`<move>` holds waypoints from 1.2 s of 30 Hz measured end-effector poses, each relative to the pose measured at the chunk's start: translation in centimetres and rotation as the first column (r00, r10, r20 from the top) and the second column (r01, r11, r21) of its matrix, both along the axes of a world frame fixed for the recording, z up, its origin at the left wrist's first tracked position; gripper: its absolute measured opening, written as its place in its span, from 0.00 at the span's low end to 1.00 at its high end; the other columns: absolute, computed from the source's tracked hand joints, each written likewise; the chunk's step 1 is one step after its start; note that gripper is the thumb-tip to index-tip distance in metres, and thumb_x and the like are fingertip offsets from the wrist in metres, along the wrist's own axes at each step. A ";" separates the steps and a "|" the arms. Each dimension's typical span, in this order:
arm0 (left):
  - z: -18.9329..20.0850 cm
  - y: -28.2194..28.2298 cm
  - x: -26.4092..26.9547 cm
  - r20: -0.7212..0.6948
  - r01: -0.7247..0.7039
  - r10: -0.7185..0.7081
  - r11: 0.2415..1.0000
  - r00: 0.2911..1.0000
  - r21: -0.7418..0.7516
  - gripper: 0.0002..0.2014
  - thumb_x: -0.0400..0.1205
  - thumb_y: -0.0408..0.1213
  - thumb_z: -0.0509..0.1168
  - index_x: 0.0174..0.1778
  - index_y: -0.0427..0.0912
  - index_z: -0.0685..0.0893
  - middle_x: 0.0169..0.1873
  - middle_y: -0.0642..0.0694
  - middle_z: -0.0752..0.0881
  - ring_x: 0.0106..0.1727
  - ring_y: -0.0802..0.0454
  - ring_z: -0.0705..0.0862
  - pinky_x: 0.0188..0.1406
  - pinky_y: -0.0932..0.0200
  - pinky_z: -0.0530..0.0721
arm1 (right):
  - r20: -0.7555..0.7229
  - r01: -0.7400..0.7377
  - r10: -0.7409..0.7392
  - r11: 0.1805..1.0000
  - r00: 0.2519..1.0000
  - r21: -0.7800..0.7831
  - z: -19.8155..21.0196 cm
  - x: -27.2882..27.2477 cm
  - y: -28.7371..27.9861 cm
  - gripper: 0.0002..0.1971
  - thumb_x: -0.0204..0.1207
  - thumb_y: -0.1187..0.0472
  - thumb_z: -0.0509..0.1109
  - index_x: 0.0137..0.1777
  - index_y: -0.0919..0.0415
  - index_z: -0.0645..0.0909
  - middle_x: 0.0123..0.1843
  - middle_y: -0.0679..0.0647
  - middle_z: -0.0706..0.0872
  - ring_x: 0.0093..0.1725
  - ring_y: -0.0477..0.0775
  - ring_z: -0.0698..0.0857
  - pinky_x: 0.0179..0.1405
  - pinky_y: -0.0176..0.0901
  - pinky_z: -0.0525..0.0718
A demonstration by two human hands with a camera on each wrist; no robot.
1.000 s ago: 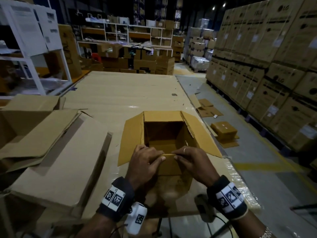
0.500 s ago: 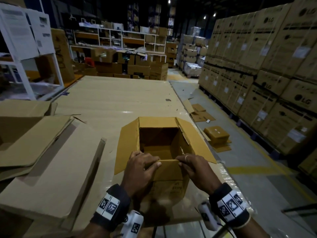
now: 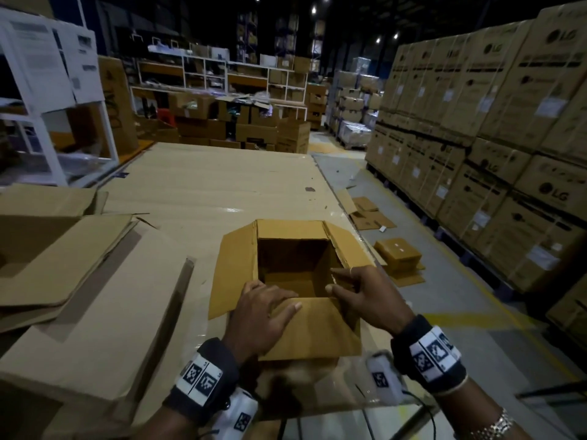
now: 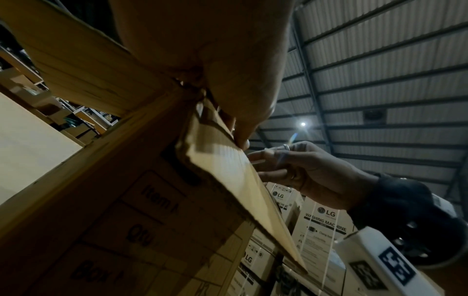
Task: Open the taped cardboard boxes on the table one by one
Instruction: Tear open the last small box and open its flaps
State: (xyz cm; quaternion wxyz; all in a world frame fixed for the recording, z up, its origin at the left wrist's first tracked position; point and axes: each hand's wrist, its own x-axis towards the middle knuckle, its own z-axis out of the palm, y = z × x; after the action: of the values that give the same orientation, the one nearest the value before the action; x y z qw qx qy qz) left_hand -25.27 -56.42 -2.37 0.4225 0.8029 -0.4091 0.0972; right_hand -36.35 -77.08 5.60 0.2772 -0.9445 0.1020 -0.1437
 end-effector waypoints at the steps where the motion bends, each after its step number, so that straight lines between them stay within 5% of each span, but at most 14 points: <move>1: 0.3 0.1 0.1 0.005 0.018 -0.018 1.000 1.000 -0.005 0.19 0.81 0.62 0.63 0.60 0.57 0.90 0.52 0.67 0.86 0.57 0.80 0.70 0.63 0.53 0.72 | 0.036 -0.018 0.016 0.999 0.999 0.034 0.7 0.1 -0.1 0.13 0.79 0.52 0.77 0.61 0.48 0.85 0.51 0.40 0.88 0.46 0.29 0.85 0.38 0.23 0.82; 3: 1.0 0.3 0.5 0.021 0.055 -0.055 0.999 0.998 -0.004 0.23 0.81 0.65 0.61 0.64 0.57 0.88 0.56 0.65 0.87 0.59 0.76 0.76 0.65 0.52 0.75 | 0.107 -0.075 0.067 0.994 0.992 0.073 2.3 0.5 -0.6 0.25 0.78 0.53 0.78 0.74 0.54 0.81 0.57 0.46 0.90 0.52 0.34 0.89 0.49 0.30 0.89; 5: 2.2 0.6 1.2 0.056 0.055 -0.058 0.997 0.997 0.056 0.26 0.81 0.68 0.58 0.69 0.59 0.85 0.61 0.64 0.84 0.63 0.69 0.77 0.69 0.52 0.74 | 0.113 -0.131 0.127 0.991 0.985 0.031 4.1 1.0 -1.3 0.29 0.78 0.49 0.77 0.78 0.50 0.78 0.68 0.47 0.87 0.59 0.39 0.88 0.58 0.38 0.90; 10: 6.8 1.3 4.0 0.216 -0.023 -0.004 0.992 0.976 0.121 0.28 0.82 0.67 0.58 0.74 0.59 0.81 0.65 0.62 0.81 0.66 0.66 0.72 0.67 0.56 0.69 | -0.254 -0.412 0.373 0.903 0.892 -0.123 9.8 4.0 -4.4 0.36 0.78 0.43 0.74 0.85 0.45 0.67 0.85 0.37 0.66 0.80 0.35 0.67 0.80 0.41 0.70; 17: 10.4 -0.2 11.2 0.191 -0.013 -0.046 0.954 0.981 0.299 0.28 0.82 0.65 0.64 0.72 0.51 0.85 0.64 0.55 0.87 0.64 0.58 0.83 0.62 0.59 0.81 | -0.345 -0.500 0.457 0.865 0.820 -0.041 12.8 10.5 -7.6 0.31 0.80 0.48 0.75 0.83 0.45 0.72 0.81 0.43 0.77 0.78 0.40 0.76 0.78 0.43 0.77; 21: 9.5 -2.0 13.7 0.048 0.169 -0.212 0.879 0.976 0.447 0.24 0.83 0.62 0.66 0.69 0.51 0.87 0.58 0.55 0.88 0.56 0.58 0.85 0.54 0.53 0.85 | -0.502 -0.598 0.461 0.788 0.732 -0.147 10.9 13.2 -7.4 0.28 0.83 0.50 0.72 0.83 0.50 0.73 0.75 0.42 0.79 0.72 0.41 0.79 0.55 0.20 0.79; 22: 9.2 -2.5 14.1 0.016 0.206 -0.241 0.859 0.970 0.469 0.24 0.84 0.62 0.65 0.69 0.51 0.87 0.56 0.56 0.88 0.53 0.59 0.84 0.52 0.52 0.85 | -0.521 -0.628 0.476 0.762 0.708 -0.158 9.9 14.0 -7.3 0.26 0.84 0.50 0.71 0.81 0.50 0.76 0.74 0.44 0.83 0.70 0.44 0.82 0.54 0.24 0.82; 24: 8.4 -3.2 14.9 -0.030 0.242 -0.263 0.831 0.964 0.501 0.25 0.84 0.63 0.64 0.69 0.51 0.87 0.56 0.55 0.88 0.53 0.60 0.84 0.51 0.51 0.85 | -0.588 -0.671 0.472 0.722 0.657 -0.169 7.4 15.6 -7.6 0.22 0.83 0.50 0.72 0.76 0.50 0.81 0.65 0.47 0.89 0.61 0.47 0.87 0.61 0.48 0.87; 27: 7.3 -3.8 16.2 -0.070 0.260 -0.266 0.794 0.961 0.549 0.26 0.84 0.63 0.64 0.71 0.51 0.86 0.59 0.55 0.89 0.54 0.62 0.85 0.52 0.54 0.86 | -0.704 -0.690 0.392 0.698 0.592 -0.192 4.3 17.2 -8.4 0.24 0.81 0.44 0.72 0.75 0.51 0.80 0.62 0.50 0.90 0.58 0.52 0.88 0.61 0.60 0.88; 30: 6.8 -3.9 17.6 -0.114 0.275 -0.259 0.766 0.959 0.581 0.27 0.85 0.61 0.63 0.74 0.49 0.84 0.64 0.53 0.89 0.57 0.61 0.87 0.56 0.54 0.87 | -0.736 -0.699 0.377 0.693 0.562 -0.178 3.0 18.3 -9.1 0.26 0.79 0.40 0.72 0.68 0.58 0.82 0.57 0.56 0.91 0.53 0.57 0.90 0.54 0.58 0.90; 33: 7.0 -3.8 18.4 -0.107 0.274 -0.262 0.763 0.959 0.586 0.27 0.86 0.60 0.64 0.78 0.49 0.80 0.75 0.56 0.82 0.68 0.61 0.83 0.67 0.56 0.83 | -0.712 -0.693 0.411 0.706 0.569 -0.146 2.8 19.7 -10.6 0.25 0.81 0.40 0.71 0.65 0.60 0.82 0.48 0.46 0.88 0.43 0.46 0.85 0.41 0.40 0.82; 35: 7.5 -3.8 18.7 -0.058 0.235 -0.249 0.773 0.967 0.590 0.28 0.86 0.61 0.63 0.79 0.52 0.79 0.81 0.59 0.73 0.68 0.63 0.81 0.67 0.59 0.80 | -0.666 -0.690 0.447 0.709 0.597 -0.142 3.3 20.4 -11.6 0.32 0.77 0.31 0.70 0.70 0.56 0.80 0.50 0.38 0.84 0.46 0.38 0.82 0.45 0.37 0.83; 36: 7.7 -3.8 19.0 -0.033 0.216 -0.241 0.789 0.970 0.574 0.28 0.85 0.61 0.62 0.79 0.54 0.78 0.83 0.60 0.69 0.68 0.64 0.80 0.67 0.59 0.79 | -0.631 -0.680 0.464 0.719 0.622 -0.142 3.8 20.7 -12.2 0.37 0.73 0.26 0.68 0.73 0.52 0.78 0.60 0.39 0.85 0.54 0.40 0.84 0.54 0.43 0.87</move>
State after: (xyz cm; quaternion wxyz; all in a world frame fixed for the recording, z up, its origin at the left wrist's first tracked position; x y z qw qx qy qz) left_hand -6.26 -60.21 5.34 0.1610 0.8350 -0.5221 -0.0656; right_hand -15.66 -89.29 9.36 0.0848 -0.9585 -0.1637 0.2174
